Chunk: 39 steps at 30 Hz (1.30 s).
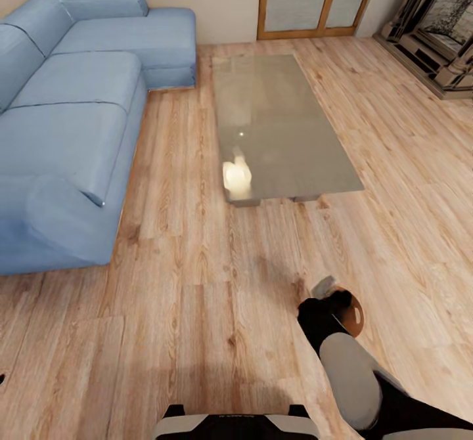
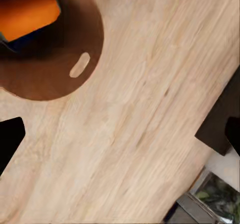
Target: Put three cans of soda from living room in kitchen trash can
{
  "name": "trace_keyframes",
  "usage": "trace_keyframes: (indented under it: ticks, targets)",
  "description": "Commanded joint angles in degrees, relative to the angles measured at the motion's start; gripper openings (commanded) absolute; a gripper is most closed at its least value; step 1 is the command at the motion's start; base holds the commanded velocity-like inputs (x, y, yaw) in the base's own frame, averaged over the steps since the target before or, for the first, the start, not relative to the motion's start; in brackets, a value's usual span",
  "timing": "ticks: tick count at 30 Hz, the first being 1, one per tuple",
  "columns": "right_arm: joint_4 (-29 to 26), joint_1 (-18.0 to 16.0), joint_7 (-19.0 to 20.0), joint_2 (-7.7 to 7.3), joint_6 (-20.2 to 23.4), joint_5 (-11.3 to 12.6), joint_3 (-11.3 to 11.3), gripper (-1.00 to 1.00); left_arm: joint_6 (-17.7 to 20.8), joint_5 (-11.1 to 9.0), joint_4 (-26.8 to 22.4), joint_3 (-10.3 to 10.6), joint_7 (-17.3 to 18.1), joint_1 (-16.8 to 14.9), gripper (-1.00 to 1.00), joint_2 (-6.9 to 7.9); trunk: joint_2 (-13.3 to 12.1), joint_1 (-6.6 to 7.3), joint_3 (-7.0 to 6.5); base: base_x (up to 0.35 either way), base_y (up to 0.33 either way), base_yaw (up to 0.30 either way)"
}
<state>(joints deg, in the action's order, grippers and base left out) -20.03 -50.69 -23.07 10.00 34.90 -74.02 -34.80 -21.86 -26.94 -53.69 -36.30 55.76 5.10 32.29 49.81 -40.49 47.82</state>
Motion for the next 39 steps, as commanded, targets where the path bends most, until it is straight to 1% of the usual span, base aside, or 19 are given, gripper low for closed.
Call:
trace_keyframes:
  ticks: [1,2,3,4,5,7,8,10,11,13,16,18,24,33,39]
  targets:
    - [6.65,11.01,6.48,-1.87,-13.4,4.53,-8.94,1.0,6.45,13.68,14.01,10.64,-12.76,-13.64,1.0,-9.8,-0.42,0.21,-0.18,0.0,0.0,0.0]
    - [9.0,11.93,8.78,-4.3,-18.16,6.09,-12.08,1.0,8.67,18.55,19.24,12.78,-17.35,-17.56,1.0,-13.19,-0.82,0.43,-0.36,0.0,0.0,0.0]
    - [10.87,12.76,10.62,-6.25,-21.96,7.35,-14.6,1.0,10.34,22.44,23.63,14.5,-21.11,-20.67,1.0,-15.87,-1.22,0.65,-0.54,0.0,0.0,0.0]
    - [10.87,12.76,10.62,-6.25,-21.96,7.35,-14.6,1.0,10.34,22.44,23.63,14.5,-21.11,-20.67,1.0,-15.87,-1.62,0.87,-0.72,0.0,0.0,0.0]
    - [13.57,14.22,13.26,-9.05,-27.44,9.12,-18.24,1.0,12.29,28.03,30.67,16.97,-26.93,-25.0,1.0,-19.57,-2.02,1.09,-0.9,0.0,0.0,0.0]
    - [15.26,15.54,14.96,-10.85,-31.0,10.22,-20.56,1.0,12.87,31.59,36.08,18.55,-31.36,-27.54,1.0,-21.76,-2.82,1.53,-1.26,0.0,0.0,0.0]
    - [16.27,16.75,16.04,-12.1,-33.4,10.91,-22.05,1.0,12.6,33.87,39.99,19.56,-34.94,-28.85,1.0,-23.13,-3.22,1.75,-1.44,0.0,0.0,0.0]
    - [16.98,17.83,16.74,-13.18,-35.01,11.35,-22.99,1.0,11.95,35.28,42.55,20.19,-37.67,-29.2,1.0,-23.94,-4.03,2.19,-1.79,0.0,0.0,0.0]
    - [17.49,18.63,17.2,-14.19,-36.1,11.67,-23.57,1.0,11.42,36.1,44.17,20.56,-39.48,-28.75,1.0,-24.45,-4.43,2.41,-1.97,0.0,0.0,0.0]
    - [17.96,19.46,17.62,-15.1,-37.09,11.94,-24.04,1.0,10.95,36.78,45.56,20.83,-41.1,-27.54,1.0,-24.89,-5.23,2.85,-2.33,0.0,0.0,0.0]
    - [18.2,20.17,17.83,-15.53,-37.67,12.04,-24.27,1.0,10.74,37.17,46.31,20.96,-42.0,-26.72,1.0,-25.03,-6.43,3.51,-2.87,0.0,0.0,0.0]
    - [18.32,20.64,17.94,-15.71,-38.26,12.09,-24.4,1.0,10.63,37.38,46.74,21.07,-42.5,-26.28,1.0,-24.77,-7.24,3.95,-3.23,0.0,0.0,0.0]
    - [18.47,21.05,18.03,-15.86,-39.07,12.13,-24.5,1.0,10.54,37.63,47.16,21.16,-42.91,-25.48,1.0,-24.1,-9.64,5.27,-4.31,0.0,0.0,0.0]
    - [18.57,21.73,18.05,-15.96,-39.39,12.14,-24.52,1.0,10.52,37.59,47.2,21.18,-43.03,-24.46,1.0,-23.87,-13.25,7.24,-5.92,0.0,0.0,0.0]
    - [18.62,24.09,18.06,-16.0,-40.54,12.14,-24.52,1.0,10.45,37.58,47.19,21.18,-43.08,-24.37,1.0,-23.91,-15.66,8.56,-7.0,0.0,0.0,0.0]
